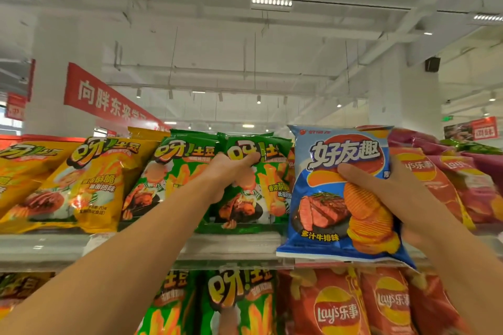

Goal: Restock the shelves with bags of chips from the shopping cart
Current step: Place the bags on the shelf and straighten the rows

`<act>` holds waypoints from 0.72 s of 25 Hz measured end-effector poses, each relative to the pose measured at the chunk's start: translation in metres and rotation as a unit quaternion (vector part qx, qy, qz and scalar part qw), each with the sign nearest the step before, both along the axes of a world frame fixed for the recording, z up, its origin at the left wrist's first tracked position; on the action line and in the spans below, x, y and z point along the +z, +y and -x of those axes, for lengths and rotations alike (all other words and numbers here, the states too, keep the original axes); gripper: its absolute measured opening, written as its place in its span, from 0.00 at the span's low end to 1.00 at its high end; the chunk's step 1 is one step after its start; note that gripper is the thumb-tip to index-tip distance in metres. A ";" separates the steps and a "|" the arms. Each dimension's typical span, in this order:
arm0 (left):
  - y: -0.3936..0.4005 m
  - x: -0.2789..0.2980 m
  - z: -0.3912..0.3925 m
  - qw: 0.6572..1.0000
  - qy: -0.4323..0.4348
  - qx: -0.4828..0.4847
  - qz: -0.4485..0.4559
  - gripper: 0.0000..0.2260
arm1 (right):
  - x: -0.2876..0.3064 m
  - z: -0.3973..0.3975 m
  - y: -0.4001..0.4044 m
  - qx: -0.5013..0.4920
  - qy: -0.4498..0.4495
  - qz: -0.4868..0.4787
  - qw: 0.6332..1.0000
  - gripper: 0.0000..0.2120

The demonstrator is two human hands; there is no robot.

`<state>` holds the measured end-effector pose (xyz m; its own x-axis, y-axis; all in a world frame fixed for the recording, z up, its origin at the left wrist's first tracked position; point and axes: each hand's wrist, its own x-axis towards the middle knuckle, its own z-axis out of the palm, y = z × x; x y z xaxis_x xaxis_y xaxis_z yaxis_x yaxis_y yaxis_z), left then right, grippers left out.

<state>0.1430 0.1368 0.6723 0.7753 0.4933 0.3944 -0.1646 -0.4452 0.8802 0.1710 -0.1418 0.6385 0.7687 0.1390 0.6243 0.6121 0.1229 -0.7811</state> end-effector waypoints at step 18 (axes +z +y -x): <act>0.009 -0.029 0.025 0.851 0.072 0.088 -0.513 0.38 | -0.004 0.017 0.019 0.034 -0.010 0.012 0.999 0.39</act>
<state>0.1180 0.1457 0.6429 0.8015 0.0599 0.5950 0.0610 -0.9980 0.0184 0.1540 -0.1231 0.6344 0.7448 0.2056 0.6348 0.6178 0.1469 -0.7724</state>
